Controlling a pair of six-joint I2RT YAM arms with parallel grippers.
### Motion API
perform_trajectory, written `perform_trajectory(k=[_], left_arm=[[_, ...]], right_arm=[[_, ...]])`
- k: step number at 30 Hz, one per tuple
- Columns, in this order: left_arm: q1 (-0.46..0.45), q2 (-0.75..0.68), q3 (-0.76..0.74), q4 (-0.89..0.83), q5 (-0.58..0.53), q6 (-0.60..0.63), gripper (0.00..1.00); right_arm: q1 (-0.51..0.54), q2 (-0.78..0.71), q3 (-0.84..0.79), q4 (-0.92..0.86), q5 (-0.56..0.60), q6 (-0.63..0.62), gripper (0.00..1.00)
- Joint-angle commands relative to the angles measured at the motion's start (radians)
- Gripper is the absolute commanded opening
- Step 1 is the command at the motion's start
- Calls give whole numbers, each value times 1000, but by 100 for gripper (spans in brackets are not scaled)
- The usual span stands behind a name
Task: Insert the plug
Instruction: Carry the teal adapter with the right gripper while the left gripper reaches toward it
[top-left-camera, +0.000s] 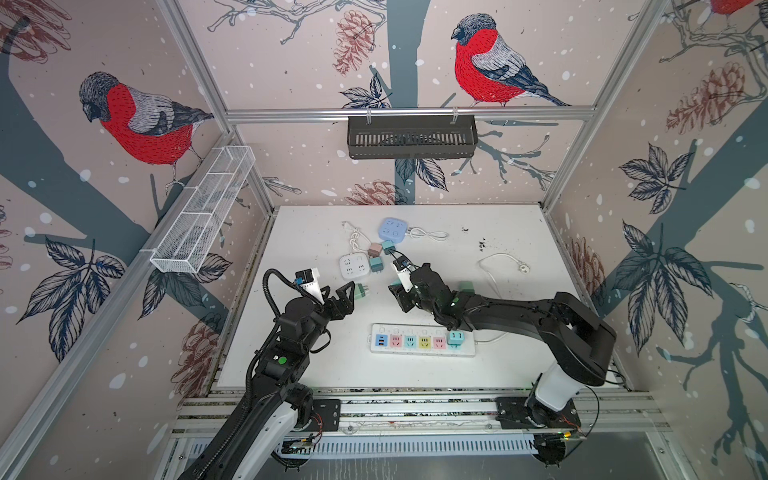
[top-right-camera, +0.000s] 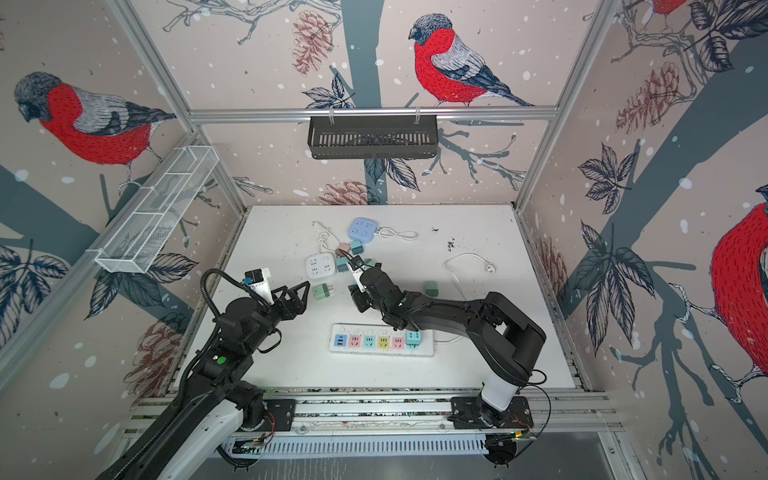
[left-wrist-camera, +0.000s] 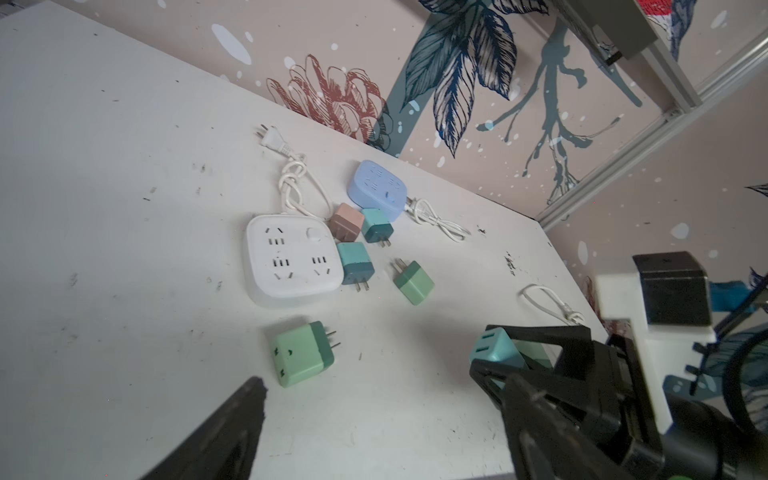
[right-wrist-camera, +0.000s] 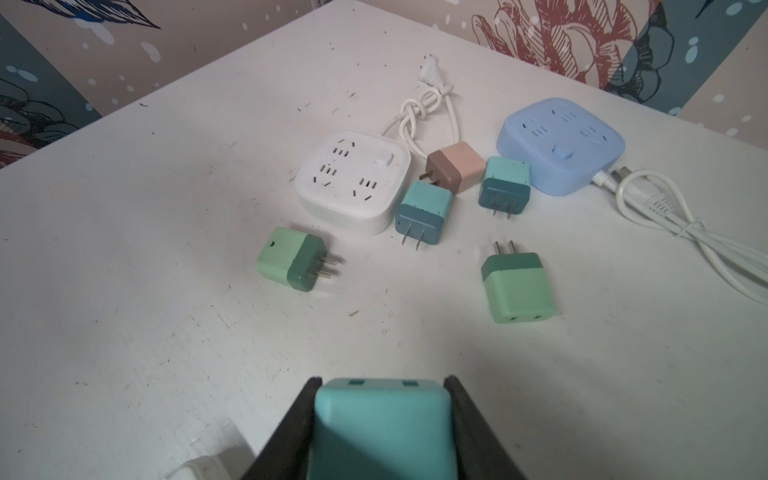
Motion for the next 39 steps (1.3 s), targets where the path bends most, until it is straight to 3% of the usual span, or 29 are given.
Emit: perform_trajectory(k=[1, 12, 19, 25, 39], left_arm=[[1, -9, 25, 9, 118, 17, 88], [-2, -24, 55, 64, 362, -19, 82], [-45, 15, 51, 131, 427, -35, 81], [-142, 84, 81, 146, 400, -10, 80], [-252, 191, 135, 158, 405, 41, 76]], right_arm=[[6, -42, -36, 104, -45, -66, 25], [60, -145, -139, 286, -78, -265, 7], [83, -236, -257, 396, -92, -417, 3], [83, -356, -368, 442, -86, -526, 2], [63, -481, -490, 509, -145, -615, 1]])
